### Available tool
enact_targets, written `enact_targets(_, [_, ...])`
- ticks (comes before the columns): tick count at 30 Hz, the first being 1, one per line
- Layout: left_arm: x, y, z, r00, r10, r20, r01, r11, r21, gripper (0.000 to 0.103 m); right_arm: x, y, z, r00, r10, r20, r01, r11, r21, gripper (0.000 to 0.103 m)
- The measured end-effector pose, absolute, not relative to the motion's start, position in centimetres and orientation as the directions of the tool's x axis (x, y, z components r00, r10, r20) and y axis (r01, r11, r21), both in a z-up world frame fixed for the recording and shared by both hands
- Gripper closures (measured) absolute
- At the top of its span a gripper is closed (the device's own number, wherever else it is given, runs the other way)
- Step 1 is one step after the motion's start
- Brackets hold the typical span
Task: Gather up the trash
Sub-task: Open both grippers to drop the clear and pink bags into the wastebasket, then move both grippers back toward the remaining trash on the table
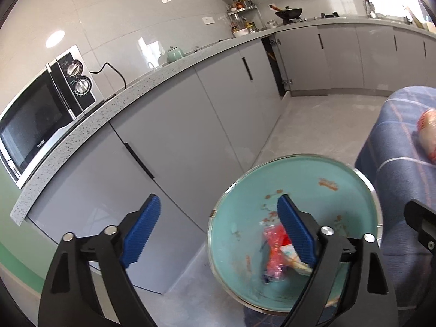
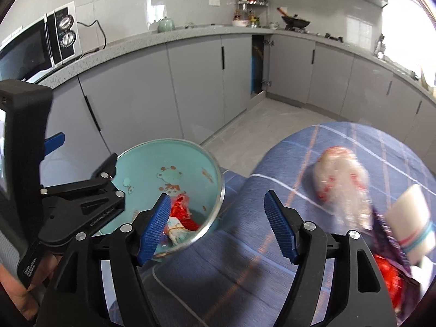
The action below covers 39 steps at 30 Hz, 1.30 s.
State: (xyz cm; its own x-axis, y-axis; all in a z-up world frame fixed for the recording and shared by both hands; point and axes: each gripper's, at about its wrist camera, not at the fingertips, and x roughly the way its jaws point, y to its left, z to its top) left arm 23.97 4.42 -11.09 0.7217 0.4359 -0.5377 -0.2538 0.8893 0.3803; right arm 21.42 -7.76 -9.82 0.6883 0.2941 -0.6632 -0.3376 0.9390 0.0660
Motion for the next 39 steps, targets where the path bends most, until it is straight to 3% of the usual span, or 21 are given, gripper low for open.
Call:
enact_targets(11, [21.4, -2.7, -9.4, 0.797, 0.302, -0.524, -0.111, 0.925, 0.365, 0.013, 14.8, -18.2, -5.6, 0.804, 0.160, -0.573, -0.170, 0.985, 0.037, 0.025])
enact_targets(21, [21.0, -11.3, -8.6, 0.855, 0.173, -0.489, 0.033, 0.923, 0.384, 0.011, 13.6, -29.7, -7.1, 0.810, -0.033, -0.586, 0.092, 0.993, 0.071, 0.023])
enact_targets(36, [24.8, -18.7, -11.7, 0.828, 0.068, -0.556, 0.180, 0.907, 0.380, 0.010, 14.9, -33.5, -10.2, 0.785, -0.037, -0.618, 0.159, 0.977, 0.143, 0.022])
enact_targets(39, [25.2, -19.0, -12.3, 0.813, 0.046, -0.580, 0.205, 0.911, 0.359, 0.027, 15.4, -33.7, -10.3, 0.783, -0.020, -0.622, 0.145, 0.978, 0.151, 0.019])
